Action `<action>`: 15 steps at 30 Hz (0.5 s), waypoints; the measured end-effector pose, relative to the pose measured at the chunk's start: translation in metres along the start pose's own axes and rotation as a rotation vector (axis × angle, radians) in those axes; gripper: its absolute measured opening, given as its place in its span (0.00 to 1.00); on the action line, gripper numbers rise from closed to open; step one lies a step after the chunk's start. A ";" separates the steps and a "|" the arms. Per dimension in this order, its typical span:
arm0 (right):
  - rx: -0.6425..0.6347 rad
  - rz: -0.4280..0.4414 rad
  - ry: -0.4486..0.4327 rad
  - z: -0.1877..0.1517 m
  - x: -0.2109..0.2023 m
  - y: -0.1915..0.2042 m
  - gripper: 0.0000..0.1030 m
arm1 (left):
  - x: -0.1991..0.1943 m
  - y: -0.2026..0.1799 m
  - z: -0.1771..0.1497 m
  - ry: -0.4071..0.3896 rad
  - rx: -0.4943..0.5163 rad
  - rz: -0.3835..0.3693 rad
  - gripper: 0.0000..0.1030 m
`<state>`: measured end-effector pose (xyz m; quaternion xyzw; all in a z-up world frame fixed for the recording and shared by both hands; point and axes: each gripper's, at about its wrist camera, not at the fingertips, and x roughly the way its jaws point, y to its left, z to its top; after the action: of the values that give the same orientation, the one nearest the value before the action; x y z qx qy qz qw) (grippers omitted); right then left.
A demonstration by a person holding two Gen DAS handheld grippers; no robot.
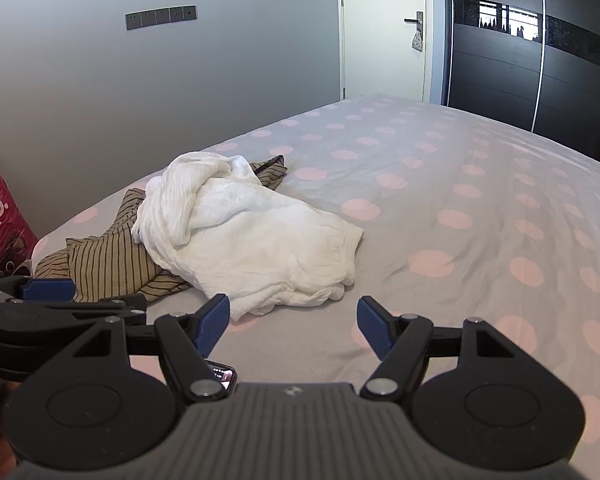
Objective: Fold clothes
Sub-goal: 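Move both grippers toward the white gauze garment on the bed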
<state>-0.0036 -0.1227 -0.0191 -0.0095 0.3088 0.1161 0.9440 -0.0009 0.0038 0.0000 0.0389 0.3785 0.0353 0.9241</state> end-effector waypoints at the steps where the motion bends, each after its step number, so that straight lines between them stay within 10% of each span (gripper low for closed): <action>1: 0.000 0.000 0.001 0.000 0.000 0.000 0.71 | 0.000 0.000 0.000 0.001 0.000 0.002 0.63; 15: -0.017 0.009 0.032 -0.004 0.012 0.000 0.71 | 0.009 0.002 0.000 0.043 -0.008 0.019 0.63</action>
<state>0.0038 -0.1204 -0.0296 -0.0181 0.3230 0.1230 0.9382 0.0048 0.0071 -0.0060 0.0383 0.3980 0.0465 0.9154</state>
